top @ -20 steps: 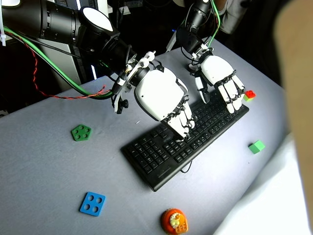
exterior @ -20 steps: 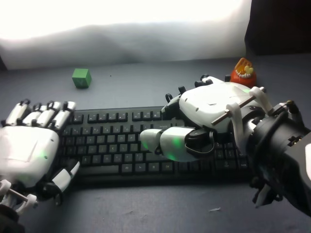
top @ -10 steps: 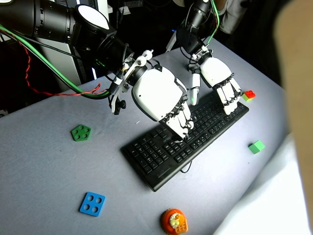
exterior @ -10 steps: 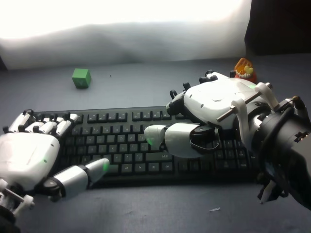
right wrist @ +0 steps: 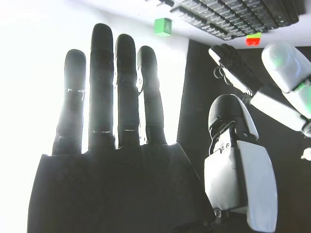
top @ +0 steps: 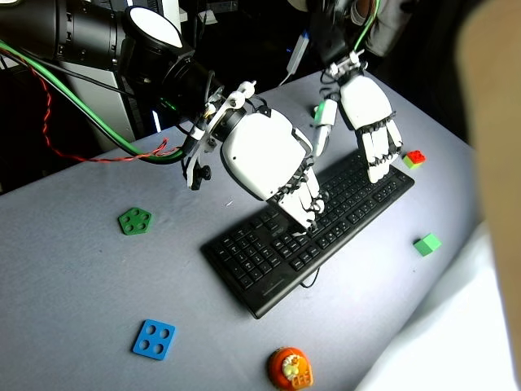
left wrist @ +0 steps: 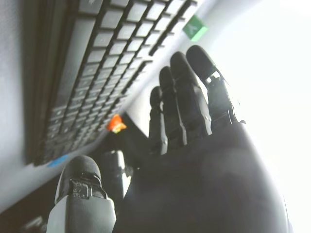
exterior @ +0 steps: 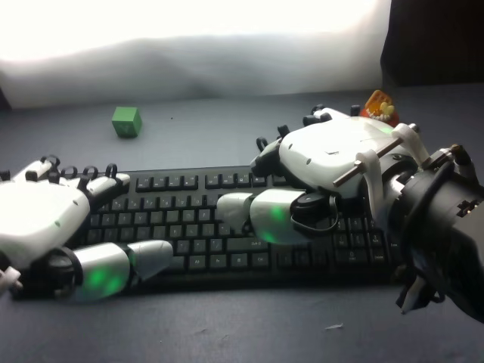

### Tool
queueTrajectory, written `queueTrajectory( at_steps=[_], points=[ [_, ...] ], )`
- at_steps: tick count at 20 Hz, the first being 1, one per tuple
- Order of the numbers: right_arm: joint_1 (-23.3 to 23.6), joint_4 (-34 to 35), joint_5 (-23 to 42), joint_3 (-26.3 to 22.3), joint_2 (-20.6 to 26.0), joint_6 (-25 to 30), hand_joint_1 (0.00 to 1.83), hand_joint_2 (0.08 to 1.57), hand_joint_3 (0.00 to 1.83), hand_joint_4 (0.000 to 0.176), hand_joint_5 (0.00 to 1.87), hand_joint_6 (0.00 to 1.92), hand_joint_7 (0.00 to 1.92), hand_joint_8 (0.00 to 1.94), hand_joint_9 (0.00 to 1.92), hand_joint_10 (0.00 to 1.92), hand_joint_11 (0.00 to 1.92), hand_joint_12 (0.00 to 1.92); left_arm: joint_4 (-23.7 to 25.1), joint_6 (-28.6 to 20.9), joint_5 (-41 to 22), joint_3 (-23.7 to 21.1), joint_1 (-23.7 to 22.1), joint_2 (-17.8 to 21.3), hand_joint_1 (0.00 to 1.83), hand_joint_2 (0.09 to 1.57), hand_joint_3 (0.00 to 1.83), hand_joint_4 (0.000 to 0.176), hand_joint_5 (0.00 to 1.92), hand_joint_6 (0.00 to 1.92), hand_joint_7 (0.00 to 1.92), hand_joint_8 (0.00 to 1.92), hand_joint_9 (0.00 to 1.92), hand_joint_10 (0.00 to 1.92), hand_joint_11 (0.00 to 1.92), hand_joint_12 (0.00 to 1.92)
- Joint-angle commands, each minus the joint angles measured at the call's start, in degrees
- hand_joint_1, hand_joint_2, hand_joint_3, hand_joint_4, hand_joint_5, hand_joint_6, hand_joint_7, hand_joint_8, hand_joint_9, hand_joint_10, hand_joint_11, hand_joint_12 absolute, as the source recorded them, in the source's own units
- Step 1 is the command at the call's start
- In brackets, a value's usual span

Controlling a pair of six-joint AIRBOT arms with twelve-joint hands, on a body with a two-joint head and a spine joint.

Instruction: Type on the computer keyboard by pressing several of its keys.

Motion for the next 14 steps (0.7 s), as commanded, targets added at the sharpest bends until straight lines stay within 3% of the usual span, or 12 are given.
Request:
queueTrajectory(
  at_steps=[1,3,4,6,7,8,9,11,12,14],
  points=[
    [0.8,-5.0,0.8,0.1,0.5,0.0,0.0,1.18,0.0,0.0,0.61,0.03,0.68,0.01,0.69,0.04,0.0,1.47,2.0,0.8,-1.8,-0.4,-1.2,1.1,0.0,1.12,0.01,0.017,0.23,0.01,0.36,0.01,0.37,0.01,0.0,1.14],
    [1.5,-6.1,6.2,1.2,1.0,-0.3,0.0,1.18,0.0,0.0,0.77,0.1,0.81,0.06,0.77,0.07,0.05,1.49,1.2,1.8,1.7,-2.2,-4.2,3.6,0.0,1.15,0.01,0.001,0.32,0.04,0.43,0.03,0.39,0.01,0.0,1.17],
    [1.9,-6.1,7.9,1.4,1.2,-0.9,0.0,1.18,0.0,0.0,0.85,0.14,0.93,0.06,0.8,0.22,0.1,1.53,0.3,3.1,3.3,-2.8,-5.8,4.4,0.0,1.16,0.02,0.0,0.41,0.07,0.51,0.05,0.43,0.03,0.0,1.24],
    [2.2,-6.5,9.5,1.4,1.5,-1.0,0.02,1.19,0.0,0.0,0.94,0.25,1.06,0.14,0.68,0.93,0.22,1.75,-1.4,7.2,7.0,-3.3,-9.5,5.4,0.0,1.2,0.02,0.0,0.58,0.13,0.68,0.1,0.57,0.1,0.0,1.41],
    [2.4,-6.5,10.5,1.4,1.7,-1.4,0.06,1.2,0.0,0.0,0.95,0.4,1.03,0.47,0.7,1.18,0.34,1.82,-1.8,8.4,8.5,-3.2,-11.2,5.5,0.03,1.22,0.01,0.0,0.68,0.32,0.76,0.32,0.53,0.65,0.0,1.61],
    [3.1,-6.5,11.9,1.4,2.0,-2.0,0.1,1.21,0.0,0.0,0.98,0.55,1.01,0.82,0.77,1.35,0.47,1.85,-2.9,10.7,9.2,-3.0,-13.5,5.5,0.06,1.26,0.01,0.0,0.71,0.61,0.72,0.82,0.49,1.19,0.06,1.82],
    [3.4,-6.5,12.6,1.4,2.3,-2.0,0.08,1.23,0.01,0.0,0.98,0.79,1.02,1.09,0.84,1.52,0.58,1.91,-3.2,11.2,9.5,-2.9,-14.2,5.5,0.13,1.28,0.01,0.0,0.69,0.96,0.66,1.27,0.5,1.54,0.22,1.9],
    [4.1,-6.5,13.7,1.4,3.1,-2.1,0.13,1.26,0.01,0.0,0.99,1.09,1.1,1.48,1.04,1.87,0.9,1.92,-3.9,12.3,9.7,-2.7,-15.6,5.5,0.23,1.31,0.01,0.0,0.64,1.5,0.67,1.62,0.59,1.78,0.47,1.92],
    [4.3,-6.5,14.0,1.4,3.6,-2.4,0.14,1.27,0.01,0.0,1.01,1.2,1.14,1.63,1.13,1.91,1.01,1.92,-5.1,13.7,9.7,-2.6,-16.5,5.5,0.22,1.33,0.01,0.0,0.66,1.62,0.73,1.7,0.67,1.84,0.55,1.92],
    [4.5,-6.5,14.3,1.4,4.7,-3.3,0.26,1.37,0.03,0.0,1.11,1.58,1.25,1.82,1.27,1.92,1.24,1.92,-5.1,13.8,9.9,-2.3,-17.0,5.5,0.21,1.4,0.02,0.0,0.84,1.55,1.0,1.66,0.92,1.91,0.8,1.92]
  ],
)
